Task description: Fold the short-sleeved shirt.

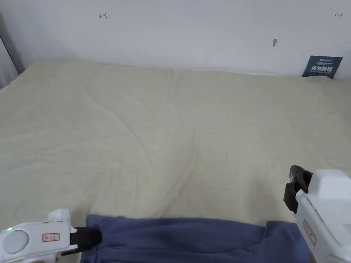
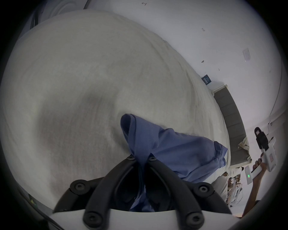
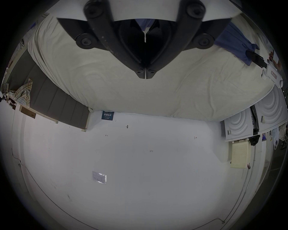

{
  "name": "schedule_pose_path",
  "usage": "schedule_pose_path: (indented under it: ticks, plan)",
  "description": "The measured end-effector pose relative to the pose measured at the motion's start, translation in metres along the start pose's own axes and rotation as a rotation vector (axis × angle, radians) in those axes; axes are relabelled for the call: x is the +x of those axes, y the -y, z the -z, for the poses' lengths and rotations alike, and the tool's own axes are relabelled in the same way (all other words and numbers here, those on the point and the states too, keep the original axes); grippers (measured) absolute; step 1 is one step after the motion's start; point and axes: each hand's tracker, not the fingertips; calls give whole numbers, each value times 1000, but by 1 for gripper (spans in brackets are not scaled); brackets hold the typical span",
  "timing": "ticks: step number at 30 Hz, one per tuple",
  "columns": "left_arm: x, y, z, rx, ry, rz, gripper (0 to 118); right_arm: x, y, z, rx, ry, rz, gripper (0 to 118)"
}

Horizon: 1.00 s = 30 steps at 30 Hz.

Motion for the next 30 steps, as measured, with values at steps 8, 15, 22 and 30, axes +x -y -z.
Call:
schedule_pose_path:
  ticks: [8, 15, 22, 30]
  plan:
    - [0, -14, -58, 74, -60, 76, 7, 11, -7, -10, 34, -5, 7, 2]
    - [2, -7, -85, 77, -231, 76, 8, 21, -8, -22, 61, -18, 11, 2]
    - [97, 8, -61, 53, -148, 144, 8, 30, -5, -30, 69, -28, 28, 1]
    - [181, 22, 23, -76, -23, 216, 8, 48, -1, -39, 72, -16, 46, 1]
